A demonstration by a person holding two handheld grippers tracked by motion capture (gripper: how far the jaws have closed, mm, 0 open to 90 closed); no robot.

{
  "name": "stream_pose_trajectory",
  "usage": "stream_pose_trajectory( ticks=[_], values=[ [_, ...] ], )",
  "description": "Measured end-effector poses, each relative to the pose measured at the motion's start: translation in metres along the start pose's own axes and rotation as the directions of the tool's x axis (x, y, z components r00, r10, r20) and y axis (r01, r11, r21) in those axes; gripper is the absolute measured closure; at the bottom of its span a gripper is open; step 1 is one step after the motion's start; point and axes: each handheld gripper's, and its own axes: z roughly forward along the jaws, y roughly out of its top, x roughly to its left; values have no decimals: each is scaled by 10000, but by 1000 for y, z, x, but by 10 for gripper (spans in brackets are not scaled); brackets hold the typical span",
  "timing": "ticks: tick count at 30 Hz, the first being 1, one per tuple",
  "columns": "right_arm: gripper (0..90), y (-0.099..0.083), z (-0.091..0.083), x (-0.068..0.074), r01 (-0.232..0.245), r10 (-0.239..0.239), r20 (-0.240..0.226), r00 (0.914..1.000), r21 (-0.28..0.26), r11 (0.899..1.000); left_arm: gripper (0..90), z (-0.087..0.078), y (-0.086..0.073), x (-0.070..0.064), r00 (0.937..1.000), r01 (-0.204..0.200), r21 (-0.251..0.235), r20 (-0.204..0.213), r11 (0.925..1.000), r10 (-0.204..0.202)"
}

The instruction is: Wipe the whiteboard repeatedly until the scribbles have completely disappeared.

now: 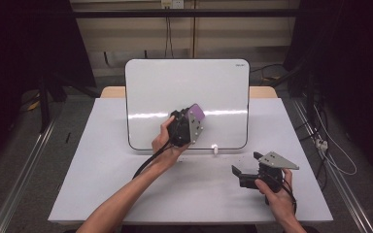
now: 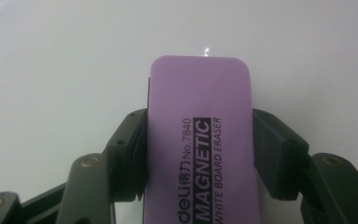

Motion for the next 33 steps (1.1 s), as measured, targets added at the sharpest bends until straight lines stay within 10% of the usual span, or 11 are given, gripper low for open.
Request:
stream_pose_trajectory(
  ticks=[4, 9, 15, 19, 27, 33],
  values=[
    [53, 0, 0, 0, -12, 12, -5, 10000, 6, 10000, 412, 1, -1, 9, 9993, 341, -40, 172, 9994, -340],
    [53, 0, 0, -1, -61, 61, -9, 10000, 16, 10000, 412, 2, -1, 53, 9931, 973, -27, -648, 9953, -973],
    [52, 0, 0, -1, -70, 70, -23, 10000, 17, 10000, 413, -3, -12, 113, 9627, 2114, -27, -1721, 9774, -2087],
    [52, 0, 1, -1, -56, 56, -26, 10000, 28, 10000, 413, -4, -13, 94, 9736, 1775, 46, -1467, 9841, -1749],
    [52, 0, 0, 0, -55, 55, -31, 10000, 23, 10000, 412, -13, -22, 14, 9986, 515, 63, 126, 9987, -516],
    [52, 0, 0, 0, -19, 19, -31, 10000, 31, 10000, 412, -14, -21, -20, 9976, -486, 124, 504, 9987, 479]
  ],
)
